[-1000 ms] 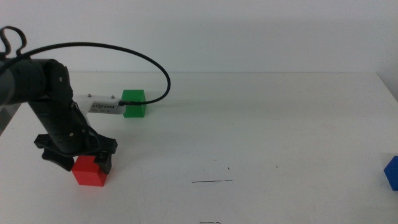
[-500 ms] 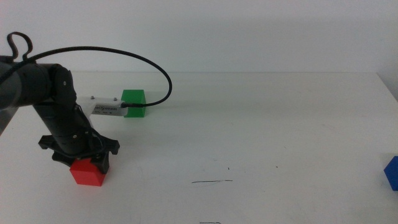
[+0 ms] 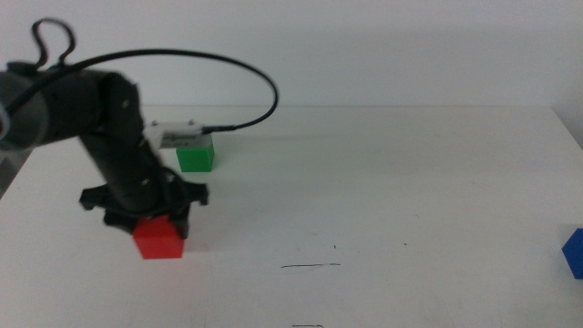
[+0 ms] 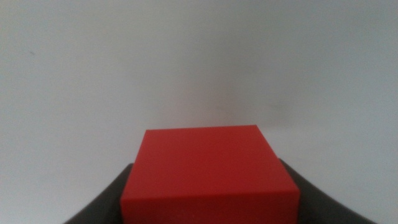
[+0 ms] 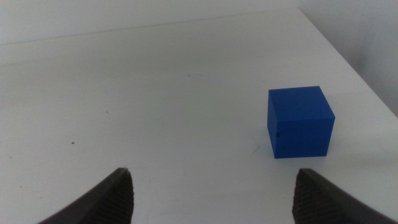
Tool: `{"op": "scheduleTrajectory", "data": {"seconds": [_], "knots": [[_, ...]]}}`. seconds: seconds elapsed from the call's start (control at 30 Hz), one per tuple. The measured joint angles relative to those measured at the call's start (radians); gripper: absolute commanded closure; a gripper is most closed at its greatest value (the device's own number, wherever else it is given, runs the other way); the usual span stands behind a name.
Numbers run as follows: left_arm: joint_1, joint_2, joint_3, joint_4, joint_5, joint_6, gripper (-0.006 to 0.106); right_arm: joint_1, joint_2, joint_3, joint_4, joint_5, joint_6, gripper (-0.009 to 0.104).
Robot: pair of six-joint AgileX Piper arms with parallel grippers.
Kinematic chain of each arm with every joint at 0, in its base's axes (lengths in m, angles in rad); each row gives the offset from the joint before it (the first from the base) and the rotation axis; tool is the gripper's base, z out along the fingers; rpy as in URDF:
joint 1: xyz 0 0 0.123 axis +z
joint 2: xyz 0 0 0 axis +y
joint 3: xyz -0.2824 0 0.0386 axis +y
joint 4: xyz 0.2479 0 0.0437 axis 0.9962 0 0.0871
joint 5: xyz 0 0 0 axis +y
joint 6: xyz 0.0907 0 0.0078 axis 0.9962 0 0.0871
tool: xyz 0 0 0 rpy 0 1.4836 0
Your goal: Stack red cubes first, then green, then blue cubes in a specific spot.
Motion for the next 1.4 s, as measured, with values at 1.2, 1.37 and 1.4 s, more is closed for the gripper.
{"op": "scheduleTrajectory", "data": {"seconds": [1.2,1.37,1.4], "knots": [[-0.41,0.409,-0.581,0.069,0.186,-0.469,0.096,0.0,0.0,0.0,0.0,0.0,0.0,0.03],[-0.41,0.438,-0.583,0.069,0.18,-0.469,0.096,0.0,0.0,0.0,0.0,0.0,0.0,0.03],[-0.41,0.439,-0.586,0.063,0.178,-0.469,0.096,0.0,0.0,0.0,0.0,0.0,0.0,0.03]]}}
